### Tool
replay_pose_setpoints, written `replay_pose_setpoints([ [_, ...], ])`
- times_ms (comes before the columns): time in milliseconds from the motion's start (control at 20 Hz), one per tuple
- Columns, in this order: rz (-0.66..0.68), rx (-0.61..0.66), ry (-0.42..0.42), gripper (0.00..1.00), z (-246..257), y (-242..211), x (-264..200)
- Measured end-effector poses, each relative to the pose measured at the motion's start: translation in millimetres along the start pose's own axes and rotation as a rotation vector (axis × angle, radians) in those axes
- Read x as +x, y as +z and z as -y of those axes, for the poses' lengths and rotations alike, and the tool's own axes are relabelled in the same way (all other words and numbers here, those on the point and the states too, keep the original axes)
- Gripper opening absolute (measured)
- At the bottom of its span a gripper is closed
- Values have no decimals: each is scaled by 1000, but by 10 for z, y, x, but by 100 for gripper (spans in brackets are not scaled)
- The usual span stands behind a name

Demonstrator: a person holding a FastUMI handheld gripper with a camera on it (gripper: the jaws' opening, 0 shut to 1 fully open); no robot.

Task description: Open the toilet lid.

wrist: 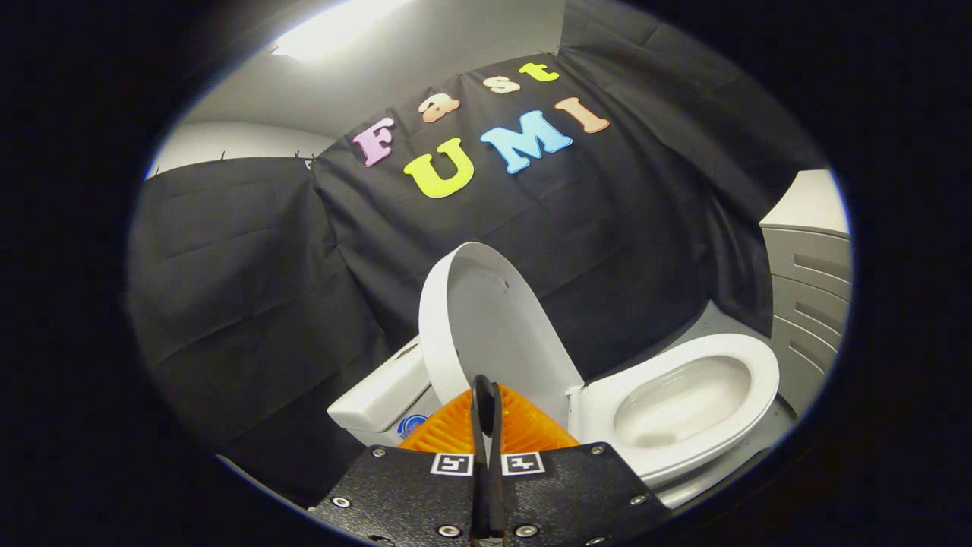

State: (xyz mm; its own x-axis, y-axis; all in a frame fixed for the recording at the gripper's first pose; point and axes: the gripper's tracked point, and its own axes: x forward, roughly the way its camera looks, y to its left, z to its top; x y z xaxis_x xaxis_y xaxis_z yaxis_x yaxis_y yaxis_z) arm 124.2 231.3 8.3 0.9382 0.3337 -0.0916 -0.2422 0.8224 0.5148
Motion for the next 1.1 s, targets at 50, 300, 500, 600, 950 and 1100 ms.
replay_pose_setpoints([
  [50,-6,-6,11,0,-48,-32,12],
  [300,-29,-95,38,0,-272,-186,88],
  [500,-36,-124,52,0,-410,-281,157],
  [600,-39,-132,52,0,-471,-335,162],
  [950,-30,-293,36,0,-528,-369,154],
  [1100,-23,-273,37,0,-538,-359,144],
])
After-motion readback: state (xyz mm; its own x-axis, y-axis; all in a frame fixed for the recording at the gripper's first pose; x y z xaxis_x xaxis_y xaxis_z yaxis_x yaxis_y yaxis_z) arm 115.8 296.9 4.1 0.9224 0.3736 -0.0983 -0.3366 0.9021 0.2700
